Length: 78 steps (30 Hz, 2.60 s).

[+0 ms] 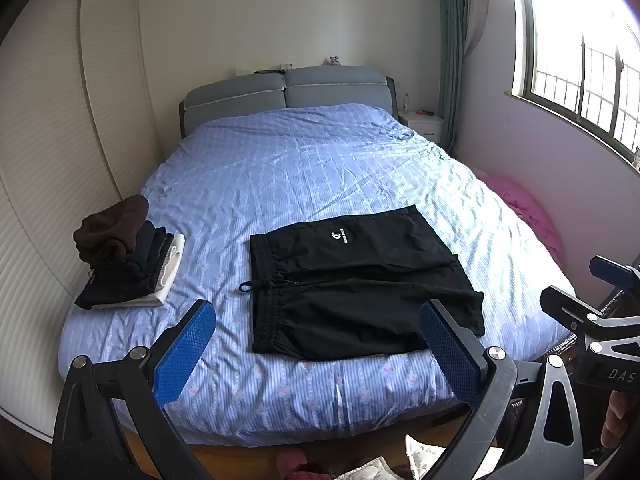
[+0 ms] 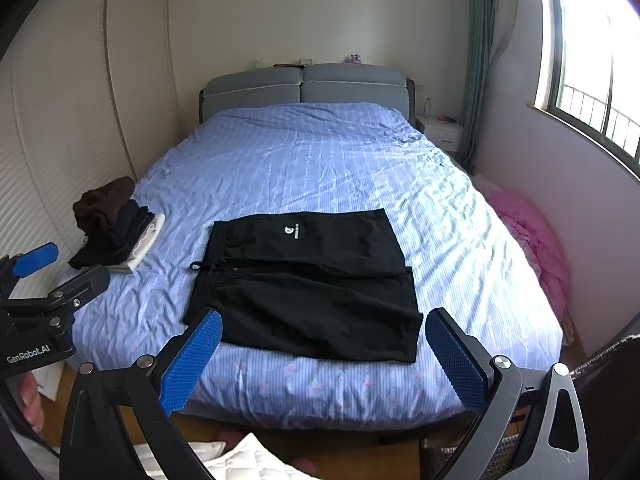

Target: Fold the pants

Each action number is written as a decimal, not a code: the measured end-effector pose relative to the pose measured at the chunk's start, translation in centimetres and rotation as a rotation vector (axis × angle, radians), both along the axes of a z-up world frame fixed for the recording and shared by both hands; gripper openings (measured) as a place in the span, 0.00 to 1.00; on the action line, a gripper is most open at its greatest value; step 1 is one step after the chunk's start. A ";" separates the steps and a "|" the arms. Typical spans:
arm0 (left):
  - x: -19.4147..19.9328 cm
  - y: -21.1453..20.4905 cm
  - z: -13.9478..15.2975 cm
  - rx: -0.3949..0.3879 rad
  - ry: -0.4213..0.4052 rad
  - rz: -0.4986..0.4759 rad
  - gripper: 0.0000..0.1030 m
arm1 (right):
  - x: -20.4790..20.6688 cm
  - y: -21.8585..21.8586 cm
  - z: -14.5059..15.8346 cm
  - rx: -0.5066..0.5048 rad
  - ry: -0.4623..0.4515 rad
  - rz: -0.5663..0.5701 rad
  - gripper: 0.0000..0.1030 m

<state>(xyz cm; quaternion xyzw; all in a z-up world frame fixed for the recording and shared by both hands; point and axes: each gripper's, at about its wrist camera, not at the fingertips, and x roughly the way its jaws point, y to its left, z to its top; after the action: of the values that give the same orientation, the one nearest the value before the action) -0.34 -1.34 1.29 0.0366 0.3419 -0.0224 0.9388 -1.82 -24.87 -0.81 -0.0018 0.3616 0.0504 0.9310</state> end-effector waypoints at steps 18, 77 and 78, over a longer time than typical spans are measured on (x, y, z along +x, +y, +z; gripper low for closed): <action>0.1 0.5 0.2 -0.002 -0.005 0.013 1.00 | -0.2 -0.2 -0.1 0.006 -0.004 0.007 1.00; 18.7 8.7 -36.9 -0.325 0.622 0.238 0.89 | 13.6 -2.9 -35.9 0.312 0.515 -0.391 0.81; 18.9 8.6 -37.2 -0.337 0.630 0.238 0.89 | 13.9 -2.9 -36.1 0.323 0.515 -0.391 0.81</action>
<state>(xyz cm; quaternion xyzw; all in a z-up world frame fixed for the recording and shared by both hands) 18.61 7.30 -35.96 -0.1671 0.6072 0.0206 0.7765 12.04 -27.73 -36.93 0.2276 0.5652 -0.0734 0.7895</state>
